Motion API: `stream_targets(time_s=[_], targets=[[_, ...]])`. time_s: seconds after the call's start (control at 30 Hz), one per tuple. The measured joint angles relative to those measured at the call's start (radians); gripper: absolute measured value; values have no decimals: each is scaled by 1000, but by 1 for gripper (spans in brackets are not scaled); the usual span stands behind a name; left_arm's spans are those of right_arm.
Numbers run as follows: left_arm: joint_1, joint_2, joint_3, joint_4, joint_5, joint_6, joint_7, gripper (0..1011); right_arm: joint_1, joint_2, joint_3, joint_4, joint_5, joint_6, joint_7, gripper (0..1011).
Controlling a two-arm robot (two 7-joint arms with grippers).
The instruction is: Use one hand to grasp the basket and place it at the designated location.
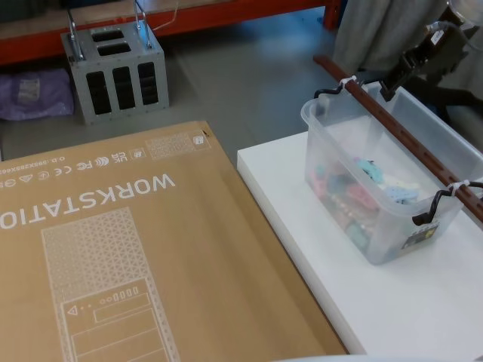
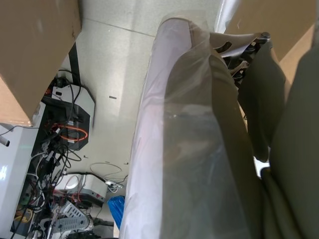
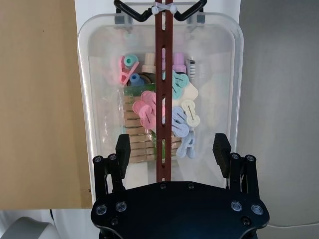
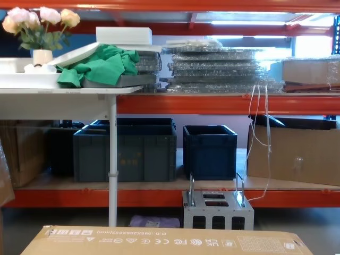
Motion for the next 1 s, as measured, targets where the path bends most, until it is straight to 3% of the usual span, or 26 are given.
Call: stream_targets(time_s=[0.33,0.5,1.0], targets=[[0,0,0,0,0,0,0,0,-7,-6,4,12,-6,-4,1,1001],[0,0,0,0,0,0,0,0,-7,-47,-12,77,-9,-34,13,1001],[0,0,0,0,0,0,0,0,17,-113,-65,199,-7,-96,18,1002]])
